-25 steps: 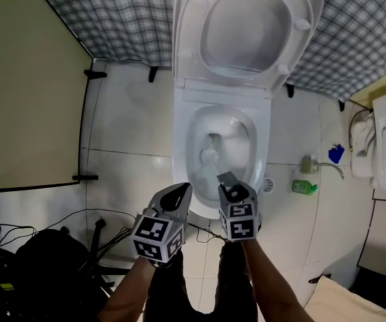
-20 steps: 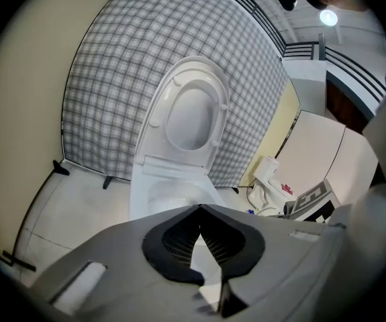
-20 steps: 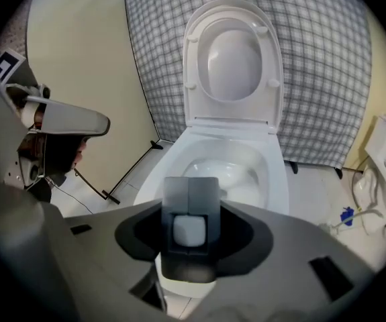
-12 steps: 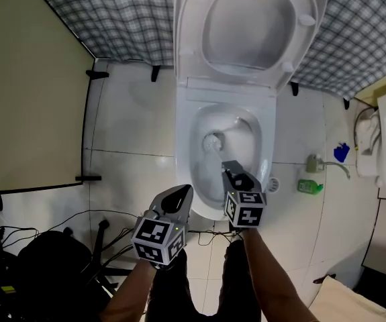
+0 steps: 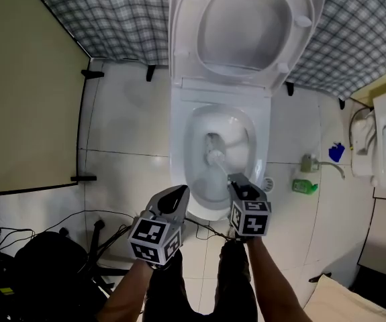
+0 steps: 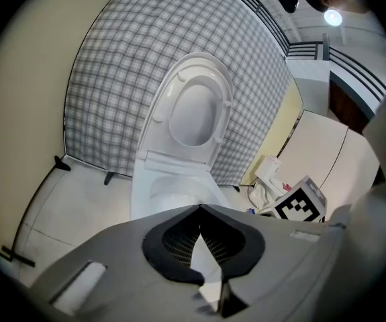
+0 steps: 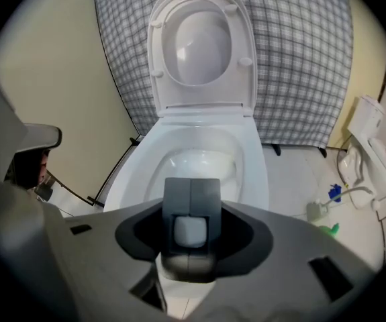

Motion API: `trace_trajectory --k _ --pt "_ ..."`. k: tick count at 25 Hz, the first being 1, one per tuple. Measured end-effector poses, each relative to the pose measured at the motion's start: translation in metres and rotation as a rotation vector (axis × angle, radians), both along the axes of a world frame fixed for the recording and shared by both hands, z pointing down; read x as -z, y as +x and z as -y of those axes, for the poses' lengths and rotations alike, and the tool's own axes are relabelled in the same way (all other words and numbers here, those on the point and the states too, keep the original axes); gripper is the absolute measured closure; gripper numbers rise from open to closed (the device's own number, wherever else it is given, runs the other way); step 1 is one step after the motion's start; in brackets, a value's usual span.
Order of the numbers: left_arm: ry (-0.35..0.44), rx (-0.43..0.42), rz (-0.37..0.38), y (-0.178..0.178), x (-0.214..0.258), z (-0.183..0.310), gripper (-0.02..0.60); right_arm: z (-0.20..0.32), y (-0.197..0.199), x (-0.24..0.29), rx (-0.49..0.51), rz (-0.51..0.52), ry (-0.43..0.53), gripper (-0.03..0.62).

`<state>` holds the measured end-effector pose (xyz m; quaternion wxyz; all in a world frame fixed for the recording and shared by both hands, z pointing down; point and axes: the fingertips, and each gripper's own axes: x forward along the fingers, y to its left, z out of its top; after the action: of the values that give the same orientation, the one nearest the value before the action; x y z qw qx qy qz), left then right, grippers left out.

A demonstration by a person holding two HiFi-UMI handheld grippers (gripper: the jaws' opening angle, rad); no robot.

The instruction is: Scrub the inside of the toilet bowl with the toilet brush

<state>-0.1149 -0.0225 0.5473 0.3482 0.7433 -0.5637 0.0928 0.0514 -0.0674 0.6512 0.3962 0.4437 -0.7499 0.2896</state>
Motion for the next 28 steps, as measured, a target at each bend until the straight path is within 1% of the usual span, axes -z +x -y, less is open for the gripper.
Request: trace_trajectory --k 3,6,9,14,18,20,24,28 --pt "0.006 -0.009 -0.007 0.005 0.004 0.004 0.571 -0.012 0.014 0.013 -0.031 -0.036 0.009 0.393" --pt "0.01 -0.017 -0.011 0.009 0.005 0.007 0.571 -0.009 0.023 0.021 -0.057 -0.071 0.031 0.396" --pt "0.008 -0.016 -0.012 0.009 0.003 0.008 0.571 0.005 0.026 0.017 -0.076 -0.076 0.036 0.396" --pt "-0.006 -0.003 -0.008 0.005 -0.004 0.004 0.571 0.038 0.019 0.0 -0.077 -0.08 0.03 0.396" --pt "-0.015 0.017 -0.005 -0.004 -0.008 0.001 0.571 0.061 0.006 -0.015 -0.047 -0.085 0.02 0.396" --pt "-0.017 0.026 -0.004 -0.008 -0.009 0.001 0.571 0.071 -0.001 -0.014 -0.025 -0.086 0.026 0.396" --pt "-0.026 0.035 -0.009 -0.012 -0.013 0.001 0.571 0.083 -0.016 0.02 0.005 -0.064 0.099 0.396" --pt "-0.019 0.034 -0.021 -0.01 -0.012 0.005 0.571 0.095 -0.027 0.041 0.028 -0.039 0.137 0.396"
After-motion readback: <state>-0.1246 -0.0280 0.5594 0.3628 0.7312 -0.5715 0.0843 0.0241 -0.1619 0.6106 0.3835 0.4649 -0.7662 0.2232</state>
